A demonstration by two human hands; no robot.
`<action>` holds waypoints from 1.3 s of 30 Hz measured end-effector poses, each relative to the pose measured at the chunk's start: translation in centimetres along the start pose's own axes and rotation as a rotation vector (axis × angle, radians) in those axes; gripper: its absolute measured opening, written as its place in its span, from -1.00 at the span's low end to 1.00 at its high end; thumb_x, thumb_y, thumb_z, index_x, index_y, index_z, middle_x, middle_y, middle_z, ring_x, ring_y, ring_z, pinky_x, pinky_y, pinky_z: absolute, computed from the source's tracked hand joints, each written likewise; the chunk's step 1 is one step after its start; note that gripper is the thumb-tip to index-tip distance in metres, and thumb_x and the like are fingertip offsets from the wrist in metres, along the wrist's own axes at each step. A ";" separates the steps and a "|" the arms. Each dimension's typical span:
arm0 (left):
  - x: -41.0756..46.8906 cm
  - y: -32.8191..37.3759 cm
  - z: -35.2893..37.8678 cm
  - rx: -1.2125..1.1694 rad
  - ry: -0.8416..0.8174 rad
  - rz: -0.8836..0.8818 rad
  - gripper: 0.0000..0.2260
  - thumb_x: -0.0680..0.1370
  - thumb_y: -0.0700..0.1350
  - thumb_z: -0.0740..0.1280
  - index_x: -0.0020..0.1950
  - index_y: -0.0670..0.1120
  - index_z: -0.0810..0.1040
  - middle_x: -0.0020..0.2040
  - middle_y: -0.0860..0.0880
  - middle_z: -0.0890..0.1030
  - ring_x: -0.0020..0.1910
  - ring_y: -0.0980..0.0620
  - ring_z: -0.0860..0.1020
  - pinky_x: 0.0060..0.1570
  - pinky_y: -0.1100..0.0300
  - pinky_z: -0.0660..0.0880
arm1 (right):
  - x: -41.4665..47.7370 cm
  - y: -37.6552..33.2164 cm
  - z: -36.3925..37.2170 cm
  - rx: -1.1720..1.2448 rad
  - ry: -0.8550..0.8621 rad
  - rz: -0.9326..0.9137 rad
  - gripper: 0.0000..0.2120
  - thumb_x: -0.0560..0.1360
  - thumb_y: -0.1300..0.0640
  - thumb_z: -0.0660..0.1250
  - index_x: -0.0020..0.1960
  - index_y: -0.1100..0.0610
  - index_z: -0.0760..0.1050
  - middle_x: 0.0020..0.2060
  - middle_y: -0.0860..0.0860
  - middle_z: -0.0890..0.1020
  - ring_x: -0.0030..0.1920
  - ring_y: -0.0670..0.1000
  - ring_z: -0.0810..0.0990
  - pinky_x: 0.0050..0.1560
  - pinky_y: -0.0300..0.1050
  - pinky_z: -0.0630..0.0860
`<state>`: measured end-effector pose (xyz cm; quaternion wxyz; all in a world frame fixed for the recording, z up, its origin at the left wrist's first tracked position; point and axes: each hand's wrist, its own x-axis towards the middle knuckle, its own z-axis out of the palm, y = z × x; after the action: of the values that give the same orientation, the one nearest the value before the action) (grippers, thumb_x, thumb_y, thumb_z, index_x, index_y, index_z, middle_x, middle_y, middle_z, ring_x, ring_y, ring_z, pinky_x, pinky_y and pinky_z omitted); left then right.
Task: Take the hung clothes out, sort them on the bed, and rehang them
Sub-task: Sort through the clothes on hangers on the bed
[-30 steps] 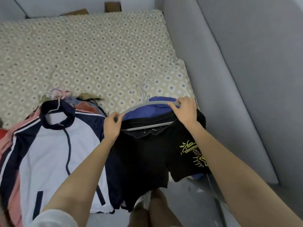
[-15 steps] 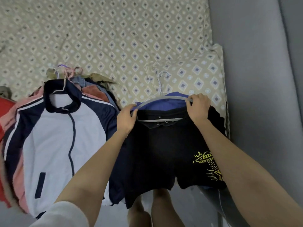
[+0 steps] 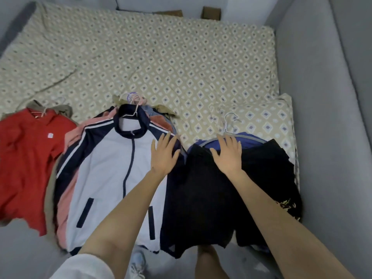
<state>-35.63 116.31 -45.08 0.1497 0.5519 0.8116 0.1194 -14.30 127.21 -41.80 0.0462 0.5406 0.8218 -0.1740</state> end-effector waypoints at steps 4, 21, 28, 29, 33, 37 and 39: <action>-4.7 -5.9 -4.5 0.010 0.084 -0.003 -0.51 0.66 0.05 0.19 0.58 0.02 0.22 0.60 -0.07 0.16 0.59 -0.09 0.09 0.51 -0.13 -0.07 | -4.2 -7.1 0.3 0.030 0.070 0.003 -0.39 0.64 -0.14 0.13 0.60 0.01 0.03 0.56 0.11 0.14 0.56 0.17 0.05 0.54 0.16 -0.06; -19.7 -27.9 -16.4 0.028 0.232 -0.052 -0.48 0.62 0.05 0.29 0.55 -0.05 0.30 0.55 -0.10 0.28 0.56 -0.13 0.19 0.49 -0.24 -0.05 | -17.2 -31.2 5.7 0.087 0.137 -0.056 -0.30 0.59 -0.21 0.17 0.60 -0.01 -0.03 0.58 0.12 0.06 0.57 0.19 -0.01 0.54 0.16 -0.04; -15.6 -27.9 -15.6 0.051 0.165 -0.044 -0.45 0.63 0.08 0.26 0.59 -0.01 0.21 0.59 -0.09 0.20 0.57 -0.11 0.15 0.51 -0.17 -0.17 | -13.2 -32.4 5.9 0.113 0.138 -0.071 -0.29 0.58 -0.19 0.22 0.60 -0.03 -0.03 0.58 0.11 0.06 0.57 0.20 -0.02 0.54 0.16 -0.04; -14.6 -28.0 -15.4 0.058 0.162 -0.036 -0.44 0.62 0.08 0.26 0.58 -0.01 0.22 0.59 -0.09 0.20 0.57 -0.11 0.16 0.51 -0.17 -0.16 | -12.1 -32.3 6.0 0.119 0.135 -0.070 -0.28 0.58 -0.18 0.23 0.60 -0.03 -0.03 0.58 0.12 0.05 0.57 0.20 -0.02 0.54 0.16 -0.04; -10.4 -28.8 -14.8 0.053 0.115 -0.057 -0.44 0.62 0.07 0.26 0.59 -0.02 0.21 0.60 -0.07 0.17 0.57 -0.10 0.15 0.50 -0.16 -0.15 | -7.0 -32.1 6.4 0.136 0.081 -0.037 -0.26 0.58 -0.18 0.23 0.60 -0.04 -0.07 0.58 0.12 0.02 0.57 0.20 -0.04 0.54 0.15 -0.05; -6.7 -29.9 -13.9 0.034 0.096 -0.094 -0.46 0.66 0.06 0.21 0.60 -0.04 0.17 0.61 -0.06 0.12 0.59 -0.07 0.08 0.50 -0.15 -0.16 | -2.5 -31.8 7.6 0.117 0.032 -0.024 -0.25 0.58 -0.19 0.22 0.60 -0.04 -0.10 0.59 0.12 0.01 0.57 0.18 -0.05 0.54 0.14 -0.06; -5.2 -30.6 -13.0 0.013 0.081 -0.104 -0.47 0.67 0.06 0.19 0.60 -0.04 0.16 0.61 -0.06 0.12 0.59 -0.07 0.07 0.50 -0.19 -0.13 | -0.6 -31.7 8.3 0.113 0.008 -0.011 -0.24 0.58 -0.20 0.22 0.60 -0.04 -0.10 0.59 0.11 0.01 0.57 0.17 -0.04 0.54 0.14 -0.05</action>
<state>-65.02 100.00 -43.46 0.1190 0.5046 0.8454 0.1285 -43.62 112.63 -41.97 0.0113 0.5387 0.8137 -0.2183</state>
